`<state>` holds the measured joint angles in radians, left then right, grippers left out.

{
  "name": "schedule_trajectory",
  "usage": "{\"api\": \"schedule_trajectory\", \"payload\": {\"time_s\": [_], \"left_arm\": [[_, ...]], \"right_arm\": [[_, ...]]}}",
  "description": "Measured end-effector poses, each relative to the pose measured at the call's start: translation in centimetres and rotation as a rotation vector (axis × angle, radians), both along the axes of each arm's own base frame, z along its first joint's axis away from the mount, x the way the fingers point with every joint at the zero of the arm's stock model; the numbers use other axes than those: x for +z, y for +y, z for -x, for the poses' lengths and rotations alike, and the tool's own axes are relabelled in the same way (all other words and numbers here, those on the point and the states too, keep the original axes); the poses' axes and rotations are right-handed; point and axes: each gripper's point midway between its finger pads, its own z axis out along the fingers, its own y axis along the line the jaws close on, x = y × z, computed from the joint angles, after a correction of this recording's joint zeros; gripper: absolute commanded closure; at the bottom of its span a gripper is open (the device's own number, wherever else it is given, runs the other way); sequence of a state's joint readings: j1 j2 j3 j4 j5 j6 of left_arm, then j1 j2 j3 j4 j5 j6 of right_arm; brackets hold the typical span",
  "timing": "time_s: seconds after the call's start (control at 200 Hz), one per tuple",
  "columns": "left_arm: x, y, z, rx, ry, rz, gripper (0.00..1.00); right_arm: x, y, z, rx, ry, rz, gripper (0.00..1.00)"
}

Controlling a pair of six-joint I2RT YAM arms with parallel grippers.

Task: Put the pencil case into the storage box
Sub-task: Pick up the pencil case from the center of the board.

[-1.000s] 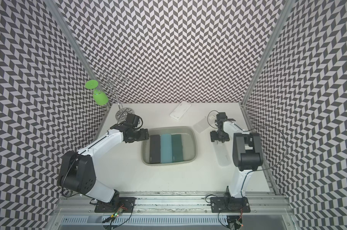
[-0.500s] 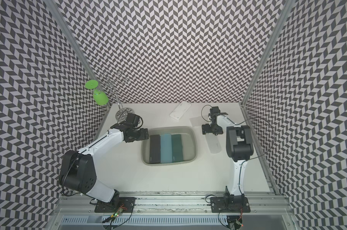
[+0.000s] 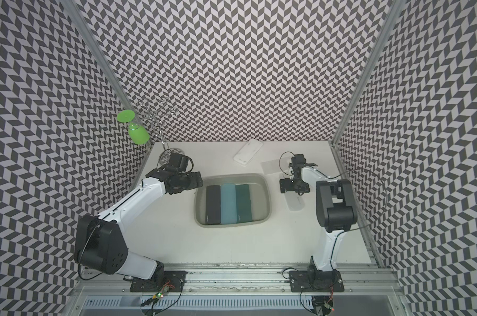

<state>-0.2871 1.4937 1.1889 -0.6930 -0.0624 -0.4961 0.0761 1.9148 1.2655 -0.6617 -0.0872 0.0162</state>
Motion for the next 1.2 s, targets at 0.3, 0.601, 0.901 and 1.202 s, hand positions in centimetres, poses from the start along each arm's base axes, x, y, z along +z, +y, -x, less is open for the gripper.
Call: {"api": "schedule_trajectory", "payload": {"time_s": [0.3,0.601,0.901,1.202], "left_arm": [[3.9,0.2,-0.8,0.052,-0.094,0.038,0.08],[3.3,0.4,0.7,0.094,-0.076,0.079,0.07],[2.5,0.4,1.1,0.095,-0.051,0.075,0.07],[1.1,0.3,0.9,0.087,-0.009,0.059,0.07]], "right_arm": [[0.0,0.4,-0.7,0.035,-0.034,-0.02,0.28],[0.4,1.5,-0.8,0.052,-0.036,-0.082,0.35],[2.5,3.4,0.0,0.039,0.005,-0.196,0.37],[12.1,7.5,-1.3,0.078,-0.141,-0.292,0.38]]}}
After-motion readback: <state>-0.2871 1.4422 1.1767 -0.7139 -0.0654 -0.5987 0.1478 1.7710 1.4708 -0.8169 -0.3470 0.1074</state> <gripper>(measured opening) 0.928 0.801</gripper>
